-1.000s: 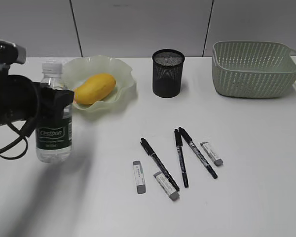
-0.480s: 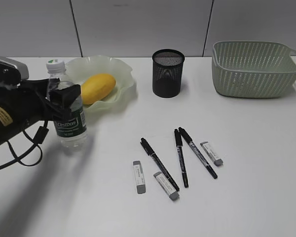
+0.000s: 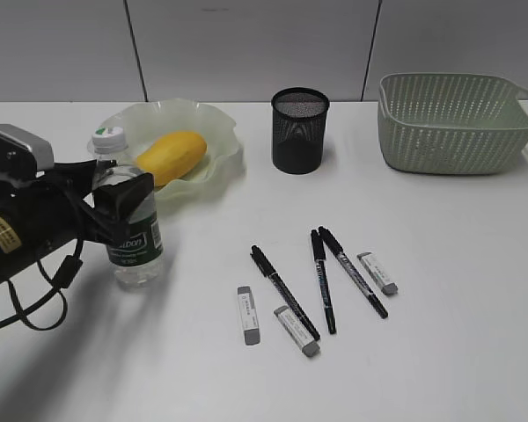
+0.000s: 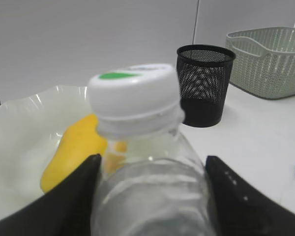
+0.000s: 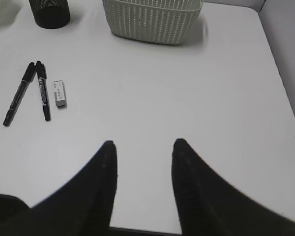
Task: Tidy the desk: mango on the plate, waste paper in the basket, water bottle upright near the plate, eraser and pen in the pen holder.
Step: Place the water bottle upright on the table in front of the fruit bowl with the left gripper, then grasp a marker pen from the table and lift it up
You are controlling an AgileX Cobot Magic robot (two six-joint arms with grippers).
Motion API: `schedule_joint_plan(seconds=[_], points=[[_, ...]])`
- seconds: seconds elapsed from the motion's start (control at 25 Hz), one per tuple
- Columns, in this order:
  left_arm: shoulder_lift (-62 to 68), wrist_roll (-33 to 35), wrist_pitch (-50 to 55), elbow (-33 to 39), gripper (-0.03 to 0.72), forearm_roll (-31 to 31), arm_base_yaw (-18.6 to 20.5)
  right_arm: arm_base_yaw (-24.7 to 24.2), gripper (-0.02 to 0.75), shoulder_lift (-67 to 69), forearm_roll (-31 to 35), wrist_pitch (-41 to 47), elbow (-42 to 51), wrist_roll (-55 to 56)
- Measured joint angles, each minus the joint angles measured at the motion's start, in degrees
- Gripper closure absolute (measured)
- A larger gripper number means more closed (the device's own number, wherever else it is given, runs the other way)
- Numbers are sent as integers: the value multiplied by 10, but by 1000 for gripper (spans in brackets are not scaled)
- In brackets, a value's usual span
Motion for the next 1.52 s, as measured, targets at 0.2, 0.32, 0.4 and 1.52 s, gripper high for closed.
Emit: schedule_joint_plan(seconds=[0.2, 0.32, 0.4, 1.52], points=[[-6, -2, 6, 28, 108, 9, 0, 0, 427, 0, -1, 0, 0, 0], [-23, -2, 21, 36, 93, 6, 0, 0, 427, 0, -1, 0, 0, 0], [-43, -2, 23, 38, 90, 4, 0, 0, 427, 0, -1, 0, 0, 0], [-1027, -70, 1379, -107, 292, -73, -62, 0, 427, 0, -1, 0, 0, 0]])
